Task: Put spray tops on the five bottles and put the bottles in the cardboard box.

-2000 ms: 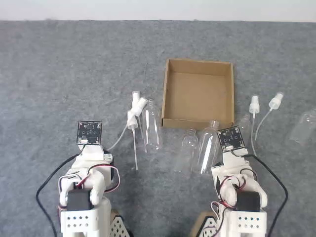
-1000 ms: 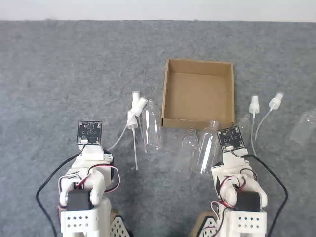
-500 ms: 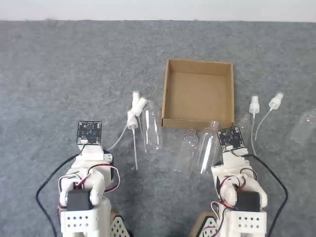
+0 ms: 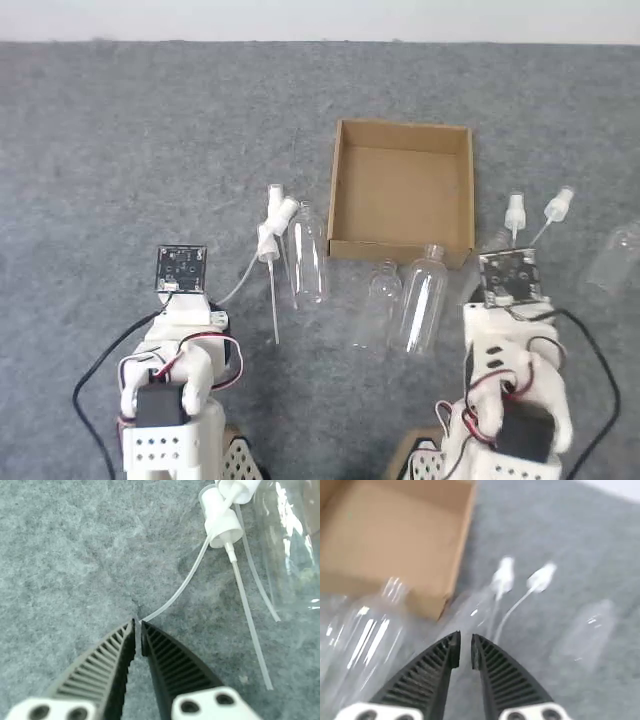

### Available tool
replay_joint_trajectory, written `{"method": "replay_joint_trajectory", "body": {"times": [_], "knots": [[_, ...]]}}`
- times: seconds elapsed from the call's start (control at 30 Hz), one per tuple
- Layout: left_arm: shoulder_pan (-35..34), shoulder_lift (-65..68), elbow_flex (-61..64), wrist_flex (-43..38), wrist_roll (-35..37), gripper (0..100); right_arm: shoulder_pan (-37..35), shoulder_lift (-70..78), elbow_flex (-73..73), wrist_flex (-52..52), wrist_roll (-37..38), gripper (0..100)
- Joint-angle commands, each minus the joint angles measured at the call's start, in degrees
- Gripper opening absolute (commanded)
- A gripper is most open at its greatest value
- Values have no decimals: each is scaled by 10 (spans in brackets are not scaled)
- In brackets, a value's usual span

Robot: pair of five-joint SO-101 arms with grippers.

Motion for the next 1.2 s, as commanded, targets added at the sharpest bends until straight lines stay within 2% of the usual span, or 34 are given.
{"method": "replay_joint_trajectory", "body": {"times": [0.0,0.23,0.63,0.77,0.97,1.17], "knots": [[0,-9,-4,3,4,12,35,84,-97,-19,6,17],[0,-9,-4,3,4,12,122,427,-287,-63,5,185],[-1,-9,-4,3,4,12,215,1018,-664,-61,-7,258],[-1,-9,-4,3,4,12,229,1157,-800,-19,-18,257],[-1,-9,-4,3,4,12,233,1309,-977,36,-78,257],[-1,-9,-4,3,4,12,237,1410,-1065,50,-113,257]]}}
